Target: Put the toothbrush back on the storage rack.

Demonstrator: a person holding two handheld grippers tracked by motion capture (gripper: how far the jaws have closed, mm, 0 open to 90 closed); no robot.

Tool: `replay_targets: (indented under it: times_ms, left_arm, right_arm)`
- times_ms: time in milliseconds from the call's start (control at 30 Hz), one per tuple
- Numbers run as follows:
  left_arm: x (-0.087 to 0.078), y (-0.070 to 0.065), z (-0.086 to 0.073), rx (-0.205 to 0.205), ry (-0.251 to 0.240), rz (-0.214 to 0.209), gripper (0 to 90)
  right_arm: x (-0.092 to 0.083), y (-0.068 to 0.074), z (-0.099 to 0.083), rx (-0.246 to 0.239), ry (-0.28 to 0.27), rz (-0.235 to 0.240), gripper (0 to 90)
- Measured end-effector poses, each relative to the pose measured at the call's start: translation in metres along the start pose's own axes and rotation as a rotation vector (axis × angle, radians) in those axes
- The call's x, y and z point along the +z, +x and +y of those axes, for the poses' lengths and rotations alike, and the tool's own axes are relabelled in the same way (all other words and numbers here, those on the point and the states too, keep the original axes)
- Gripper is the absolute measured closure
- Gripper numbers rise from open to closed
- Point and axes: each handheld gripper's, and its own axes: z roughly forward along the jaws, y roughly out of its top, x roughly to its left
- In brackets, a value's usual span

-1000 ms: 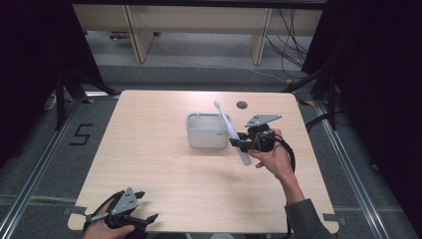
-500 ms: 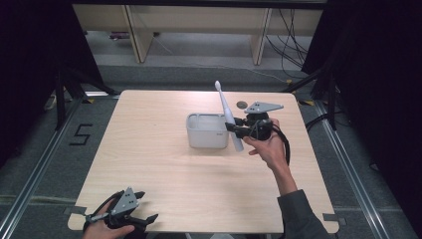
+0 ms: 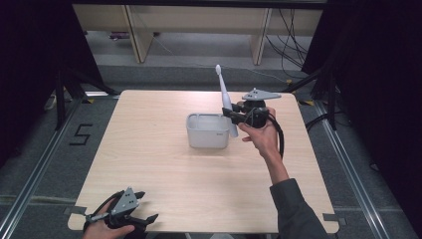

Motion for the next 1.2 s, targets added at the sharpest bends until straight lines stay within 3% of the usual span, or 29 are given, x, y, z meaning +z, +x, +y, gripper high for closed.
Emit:
replay_targets:
  times_ms: [100,133,167,300,367,400,600,667,767,1067,1133,1200]
  left_arm:
    - [-0.001,0.001,0.000,0.007,0.001,-0.003,14.7]
    - [-0.001,0.001,0.000,0.005,-0.001,-0.002,14.7]
    - [-0.001,0.001,0.000,0.005,-0.001,-0.001,14.7]
    - [0.000,0.000,0.000,-0.001,-0.003,0.000,14.7]
    - [0.000,0.000,0.000,-0.003,-0.009,0.003,14.7]
    - [0.000,-0.001,0.000,-0.006,-0.015,-0.001,14.7]
    - [-0.001,0.000,0.000,-0.004,-0.014,-0.005,14.7]
    - [-0.001,0.000,0.000,-0.005,-0.013,-0.004,14.7]
    - [-0.001,0.000,0.001,-0.008,-0.011,-0.008,14.7]
    - [-0.001,-0.001,0.000,-0.005,-0.014,-0.006,14.8]
    - [-0.001,-0.001,0.000,-0.004,-0.012,-0.008,14.7]
    - [-0.001,-0.001,0.000,0.000,-0.007,-0.011,14.7]
  right_arm:
    - [0.005,0.000,0.006,0.024,-0.022,-0.002,66.7]
    - [0.007,-0.001,0.008,0.009,-0.030,-0.010,66.8]
    - [0.009,-0.001,0.009,0.029,-0.031,-0.009,66.7]
    - [0.019,-0.005,0.014,0.012,-0.053,-0.039,66.8]
    - [0.024,-0.006,0.013,0.053,-0.047,-0.028,66.8]
    - [0.027,-0.008,0.013,0.041,-0.047,-0.038,66.7]
    - [0.036,-0.012,0.010,0.081,-0.064,-0.076,66.7]
    - [0.040,-0.015,0.009,0.059,-0.070,-0.095,66.7]
    - [0.045,-0.017,0.005,0.107,-0.066,-0.077,66.7]
    - [0.054,-0.016,0.000,0.105,-0.068,-0.098,66.7]
    - [0.055,-0.017,0.000,0.076,-0.070,-0.115,66.6]
    - [0.058,-0.016,-0.002,0.113,-0.061,-0.108,66.6]
